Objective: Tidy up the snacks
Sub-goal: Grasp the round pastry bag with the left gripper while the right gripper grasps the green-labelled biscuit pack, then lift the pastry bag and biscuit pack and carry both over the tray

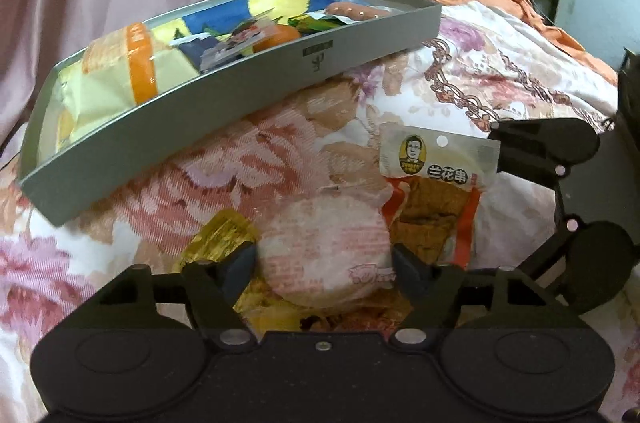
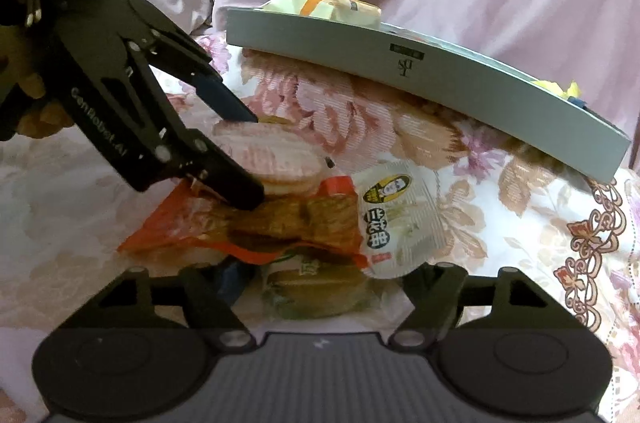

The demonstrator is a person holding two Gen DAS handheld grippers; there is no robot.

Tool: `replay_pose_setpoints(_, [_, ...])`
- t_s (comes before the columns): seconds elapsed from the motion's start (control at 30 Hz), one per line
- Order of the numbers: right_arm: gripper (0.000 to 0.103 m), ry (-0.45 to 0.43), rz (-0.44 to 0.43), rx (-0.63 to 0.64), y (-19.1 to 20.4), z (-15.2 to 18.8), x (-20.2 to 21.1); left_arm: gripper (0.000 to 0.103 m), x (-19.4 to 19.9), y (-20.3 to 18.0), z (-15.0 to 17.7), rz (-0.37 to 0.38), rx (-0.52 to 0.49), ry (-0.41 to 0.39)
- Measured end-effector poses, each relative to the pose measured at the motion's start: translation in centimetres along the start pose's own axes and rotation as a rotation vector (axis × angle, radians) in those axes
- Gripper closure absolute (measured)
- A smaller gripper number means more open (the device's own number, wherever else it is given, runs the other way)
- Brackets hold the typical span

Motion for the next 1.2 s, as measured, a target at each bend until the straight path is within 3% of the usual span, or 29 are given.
replay_pose_setpoints(0.3, [0.046, 0.045, 0.021, -0.024, 1.0, 0.3, 1.5, 0.03, 2.1, -0.8, 2.3, -0.064, 0.2, -0.052])
replay_pose_setpoints(0.6, [0.047, 0.156, 0.081, -0.043, 2.8, 0.5, 3.7, 0.03, 6.5, -1.9, 6.4, -0.11, 0.338, -0.097])
replay_pose_setpoints(0.77, [0.047, 0.2, 0.06, -0.111, 4.1, 1.1, 6.0, 0.03, 8.3, -2.5, 8.9, -0.104, 0.395, -0.101])
replay_pose_setpoints(1.07, [0.047, 0.2, 0.051, -0.163, 6.2, 1.7, 9.0, 0.03, 9.6, -2.9, 10.8, -0.13, 0.418, -0.101])
replay_pose_setpoints(1.2, [0.04, 0.186, 0.061, -0.195, 6.3, 2.2, 8.7, 0.029, 8.9, -2.6, 11.2, -0.16, 0.409, -0.093])
Point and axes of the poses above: each gripper's, at about its wrist camera, not at the fingertips, and x roughly against the way its jaws point, y to its left, z to its underside, the point moved 7 cm from there along -x, roughly the way its jaws point, and after that the axes turned 13 degrees about x, right-handed, at the moved point
